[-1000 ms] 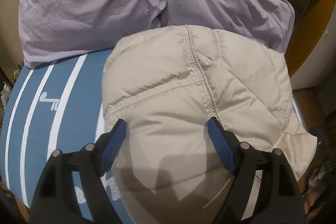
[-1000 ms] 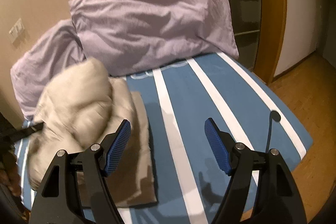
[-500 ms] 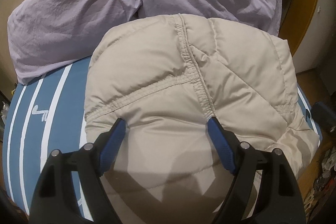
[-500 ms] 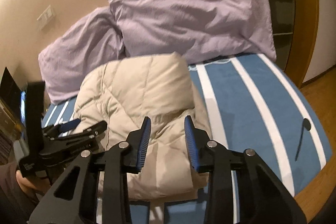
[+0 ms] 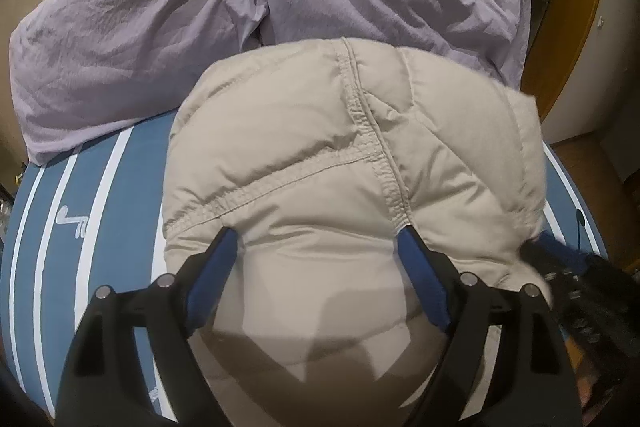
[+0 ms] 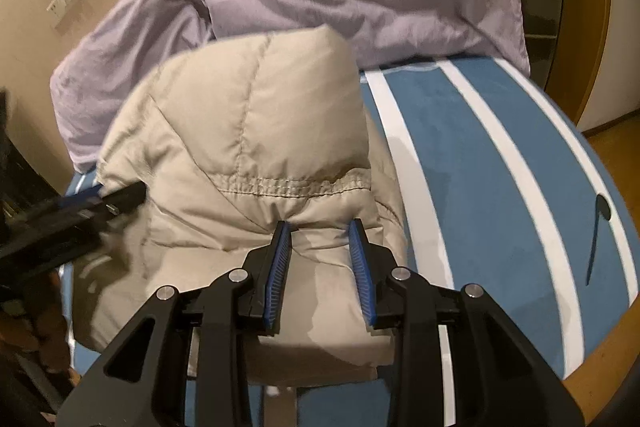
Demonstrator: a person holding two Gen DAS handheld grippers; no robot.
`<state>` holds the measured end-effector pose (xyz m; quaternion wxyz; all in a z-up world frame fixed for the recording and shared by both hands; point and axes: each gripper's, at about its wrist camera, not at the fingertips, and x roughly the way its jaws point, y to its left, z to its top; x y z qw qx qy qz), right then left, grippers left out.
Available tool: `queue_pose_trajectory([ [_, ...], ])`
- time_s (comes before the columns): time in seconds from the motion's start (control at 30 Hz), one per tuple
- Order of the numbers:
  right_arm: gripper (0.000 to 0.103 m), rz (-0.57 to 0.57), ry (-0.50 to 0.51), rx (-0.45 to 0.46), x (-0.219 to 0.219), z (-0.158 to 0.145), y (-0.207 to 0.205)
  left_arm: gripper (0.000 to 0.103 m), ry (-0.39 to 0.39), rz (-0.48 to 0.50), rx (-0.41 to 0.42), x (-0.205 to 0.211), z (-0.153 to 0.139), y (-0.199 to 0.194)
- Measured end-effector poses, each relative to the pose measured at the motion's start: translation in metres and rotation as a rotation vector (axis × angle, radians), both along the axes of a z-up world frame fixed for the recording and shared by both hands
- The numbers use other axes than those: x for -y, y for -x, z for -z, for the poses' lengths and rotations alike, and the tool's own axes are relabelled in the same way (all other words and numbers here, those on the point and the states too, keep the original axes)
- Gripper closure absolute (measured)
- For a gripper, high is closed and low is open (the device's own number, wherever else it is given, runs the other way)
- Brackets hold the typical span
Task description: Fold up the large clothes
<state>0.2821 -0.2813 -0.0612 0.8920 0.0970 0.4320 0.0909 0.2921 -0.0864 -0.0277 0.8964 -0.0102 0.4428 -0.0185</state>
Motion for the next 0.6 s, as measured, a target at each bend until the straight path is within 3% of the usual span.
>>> queue_pose_trajectory([
  [0.23,0.07,0.017,0.013,-0.018,-0.004,0.02,-0.005,0.021,0.039,-0.016,0.037,-0.004,-0.019,-0.001],
  [0.6,0.07,0.032,0.024,-0.035,-0.007,0.027,-0.011,0.02,-0.011,-0.055,0.073,-0.015,-0.026,-0.026],
])
